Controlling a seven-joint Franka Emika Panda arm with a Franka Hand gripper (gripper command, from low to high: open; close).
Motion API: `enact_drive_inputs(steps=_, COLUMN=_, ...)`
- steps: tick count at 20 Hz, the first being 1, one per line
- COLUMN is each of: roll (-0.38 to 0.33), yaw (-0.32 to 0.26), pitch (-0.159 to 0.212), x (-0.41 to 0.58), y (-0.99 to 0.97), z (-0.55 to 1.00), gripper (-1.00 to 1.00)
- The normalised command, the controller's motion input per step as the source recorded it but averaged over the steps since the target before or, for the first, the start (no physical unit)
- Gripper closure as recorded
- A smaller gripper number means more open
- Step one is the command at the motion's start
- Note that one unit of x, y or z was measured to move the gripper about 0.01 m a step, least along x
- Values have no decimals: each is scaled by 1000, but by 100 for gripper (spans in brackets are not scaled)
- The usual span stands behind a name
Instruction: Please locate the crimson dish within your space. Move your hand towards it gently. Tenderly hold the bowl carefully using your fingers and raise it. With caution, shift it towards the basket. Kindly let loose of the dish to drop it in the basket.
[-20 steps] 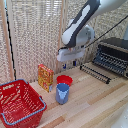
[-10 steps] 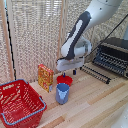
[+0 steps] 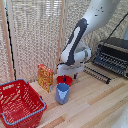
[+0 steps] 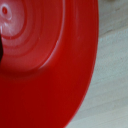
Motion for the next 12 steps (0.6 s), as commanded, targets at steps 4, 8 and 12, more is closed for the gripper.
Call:
enact_drive_inputs(steps=4, roll=0, yaw=0, pitch=8, x=68, y=-14, z=-156, gripper=100)
enact_drive_inputs(steps=8, roll=0, yaw=1, pitch=0, x=88, y=-21, z=-254, gripper=100)
enact_drive_inputs(steps=12, roll=0, yaw=0, pitch=0, x=111, y=-1, z=-116, gripper=100)
